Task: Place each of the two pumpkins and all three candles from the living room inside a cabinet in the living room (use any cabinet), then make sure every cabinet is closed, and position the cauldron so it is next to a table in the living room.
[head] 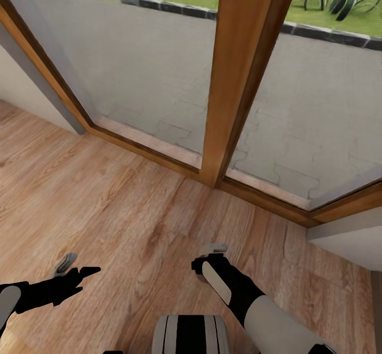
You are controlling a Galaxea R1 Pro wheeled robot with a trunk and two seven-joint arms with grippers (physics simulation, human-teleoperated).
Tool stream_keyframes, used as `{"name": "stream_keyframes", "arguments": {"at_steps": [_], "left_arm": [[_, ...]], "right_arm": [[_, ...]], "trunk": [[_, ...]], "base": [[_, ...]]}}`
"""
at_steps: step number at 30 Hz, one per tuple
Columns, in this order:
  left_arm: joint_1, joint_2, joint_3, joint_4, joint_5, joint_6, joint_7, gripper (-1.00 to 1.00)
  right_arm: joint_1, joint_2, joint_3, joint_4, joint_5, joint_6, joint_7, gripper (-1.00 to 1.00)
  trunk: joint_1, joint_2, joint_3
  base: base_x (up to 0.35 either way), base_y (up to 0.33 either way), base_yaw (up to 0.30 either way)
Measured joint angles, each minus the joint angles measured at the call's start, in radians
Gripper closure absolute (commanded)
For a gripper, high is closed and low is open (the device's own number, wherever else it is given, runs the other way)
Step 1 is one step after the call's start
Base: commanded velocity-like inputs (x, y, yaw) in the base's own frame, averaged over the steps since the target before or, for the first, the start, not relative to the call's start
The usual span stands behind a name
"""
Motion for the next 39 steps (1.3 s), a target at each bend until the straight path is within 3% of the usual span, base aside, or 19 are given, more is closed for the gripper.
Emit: {"name": "stream_keyframes", "arguments": {"at_steps": [16,20,25,35,39], "left_arm": [[0.0,0.0,0.002,0.0,0.0,0.0,0.0,-1.0],[0.0,0.0,0.0,0.0,0.0,0.0,0.0,-1.0],[0.0,0.0,0.0,0.0,0.001,0.0,0.0,-1.0],[0.0,0.0,0.0,0.0,0.002,0.0,0.0,-1.0],[0.0,0.0,0.004,0.001,0.002,0.0,0.0,-1.0]], "right_arm": [[0.0,0.0,0.0,0.0,0.0,0.0,0.0,1.0],[0.0,0.0,0.0,0.0,0.001,-0.001,0.0,1.0],[0.0,0.0,0.0,0.0,0.0,0.0,0.0,1.0],[0.0,0.0,0.001,-0.005,-0.002,0.006,0.005,1.0],[0.0,0.0,0.004,-0.013,-0.006,0.004,0.054,1.0]], "trunk": [[0.0,0.0,0.0],[-0.002,0.001,0.015],[-0.002,0.001,0.015],[-0.006,0.003,0.054],[-0.008,0.004,0.069]], "base": [[0.0,0.0,0.0],[0.0,0.0,0.0],[0.0,0.0,0.0],[0.0,0.0,0.0],[0.0,0.0,0.0]]}}
